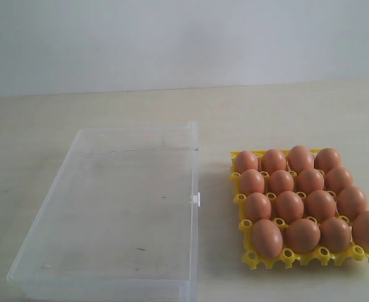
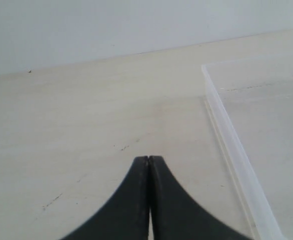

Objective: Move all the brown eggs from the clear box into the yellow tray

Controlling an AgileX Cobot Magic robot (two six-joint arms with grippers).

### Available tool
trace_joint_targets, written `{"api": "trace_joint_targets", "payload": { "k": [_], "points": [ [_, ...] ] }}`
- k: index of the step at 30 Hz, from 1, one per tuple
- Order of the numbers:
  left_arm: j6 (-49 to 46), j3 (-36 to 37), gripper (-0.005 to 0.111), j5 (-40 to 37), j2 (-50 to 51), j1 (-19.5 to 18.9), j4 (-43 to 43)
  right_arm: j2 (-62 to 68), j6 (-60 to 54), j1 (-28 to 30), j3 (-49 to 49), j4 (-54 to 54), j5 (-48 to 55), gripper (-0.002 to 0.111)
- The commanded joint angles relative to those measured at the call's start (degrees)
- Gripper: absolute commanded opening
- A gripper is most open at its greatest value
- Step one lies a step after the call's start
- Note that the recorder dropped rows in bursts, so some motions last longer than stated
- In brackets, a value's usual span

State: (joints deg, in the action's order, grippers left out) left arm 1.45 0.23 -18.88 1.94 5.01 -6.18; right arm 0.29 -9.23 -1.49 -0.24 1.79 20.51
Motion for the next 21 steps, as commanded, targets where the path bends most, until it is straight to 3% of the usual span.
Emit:
{"api": "trace_joint_targets", "payload": {
  "k": [1,21],
  "points": [
    [0.2,-0.2,0.0,0.8,0.0,0.2,0.2,-0.3,4.6,0.3,0.2,-0.9,-1.0,0.0],
    [0.2,-0.2,0.0,0.8,0.0,0.2,0.2,-0.3,11.6,0.2,0.2,-2.4,-1.3,0.0]
  ]
}}
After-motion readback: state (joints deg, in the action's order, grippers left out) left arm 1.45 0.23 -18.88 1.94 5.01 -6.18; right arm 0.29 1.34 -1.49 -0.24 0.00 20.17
